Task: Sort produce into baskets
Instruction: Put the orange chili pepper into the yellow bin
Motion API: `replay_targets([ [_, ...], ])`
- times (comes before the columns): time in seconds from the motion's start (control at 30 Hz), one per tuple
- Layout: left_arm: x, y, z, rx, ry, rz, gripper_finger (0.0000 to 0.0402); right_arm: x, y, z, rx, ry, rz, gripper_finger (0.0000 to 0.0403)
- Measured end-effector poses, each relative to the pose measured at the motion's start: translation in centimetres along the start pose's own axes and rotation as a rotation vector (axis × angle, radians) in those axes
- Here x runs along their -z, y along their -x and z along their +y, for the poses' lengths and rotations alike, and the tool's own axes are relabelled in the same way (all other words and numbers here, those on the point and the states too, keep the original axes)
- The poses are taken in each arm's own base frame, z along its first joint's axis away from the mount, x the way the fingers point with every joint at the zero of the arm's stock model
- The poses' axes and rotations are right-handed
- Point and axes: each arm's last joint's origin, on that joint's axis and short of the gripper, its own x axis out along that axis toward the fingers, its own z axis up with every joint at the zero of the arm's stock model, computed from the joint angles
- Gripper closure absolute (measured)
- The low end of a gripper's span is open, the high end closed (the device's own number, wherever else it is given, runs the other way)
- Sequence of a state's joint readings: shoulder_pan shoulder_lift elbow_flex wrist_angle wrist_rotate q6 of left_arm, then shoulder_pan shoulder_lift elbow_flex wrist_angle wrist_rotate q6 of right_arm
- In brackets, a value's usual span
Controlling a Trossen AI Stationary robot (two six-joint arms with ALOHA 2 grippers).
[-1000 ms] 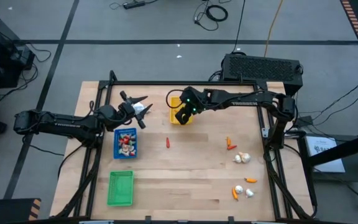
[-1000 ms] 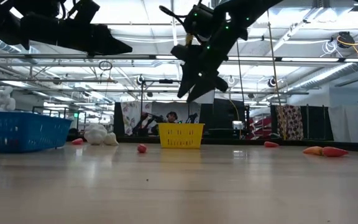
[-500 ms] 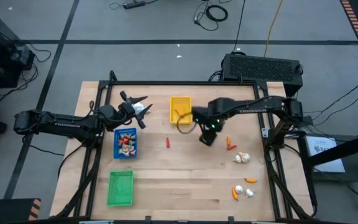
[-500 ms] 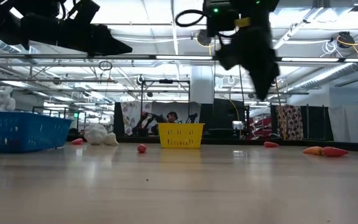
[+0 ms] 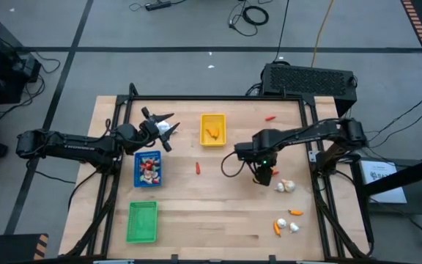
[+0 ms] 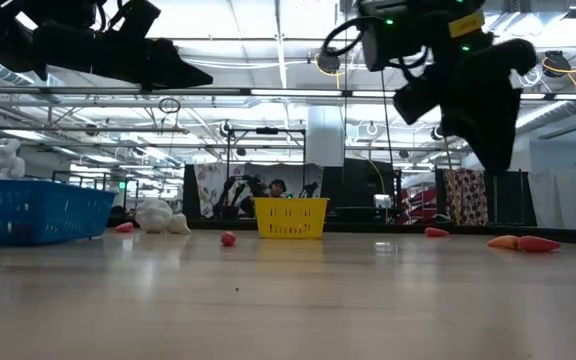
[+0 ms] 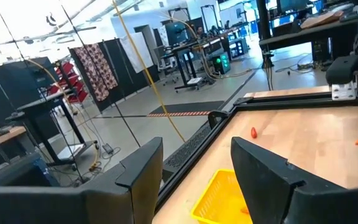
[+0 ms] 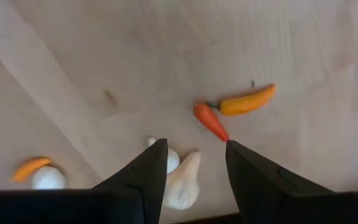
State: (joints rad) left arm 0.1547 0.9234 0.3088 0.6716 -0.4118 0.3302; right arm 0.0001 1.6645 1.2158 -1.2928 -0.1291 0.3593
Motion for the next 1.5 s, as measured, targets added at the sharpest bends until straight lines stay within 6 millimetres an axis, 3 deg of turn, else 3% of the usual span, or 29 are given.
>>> replay_targets([
  [0.27,0.0,0.0,0.0,0.005,0.010,0.001,0.0204,3.4,-2.2,-1.4,-0.028,0.054,-0.094,0.0281],
  [0.47,0.0,0.0,0.0,0.004,0.010,0.000,0.0204,4.4,-5.0,-2.0,-0.032,0.083,-0.099,0.0285],
  [0.63,0.0,0.0,0.0,0.004,0.011,0.000,0.0204,4.4,-6.1,-2.2,-0.008,0.120,-0.132,0.0286],
  [1.07,0.0,0.0,0.0,0.004,0.012,0.000,0.0204,3.9,-6.1,-2.1,-0.005,0.130,-0.182,0.0286],
  [1.5,0.0,0.0,0.0,0.005,0.012,0.000,0.0204,3.0,-8.1,-2.0,0.029,0.170,-0.086,0.0286],
])
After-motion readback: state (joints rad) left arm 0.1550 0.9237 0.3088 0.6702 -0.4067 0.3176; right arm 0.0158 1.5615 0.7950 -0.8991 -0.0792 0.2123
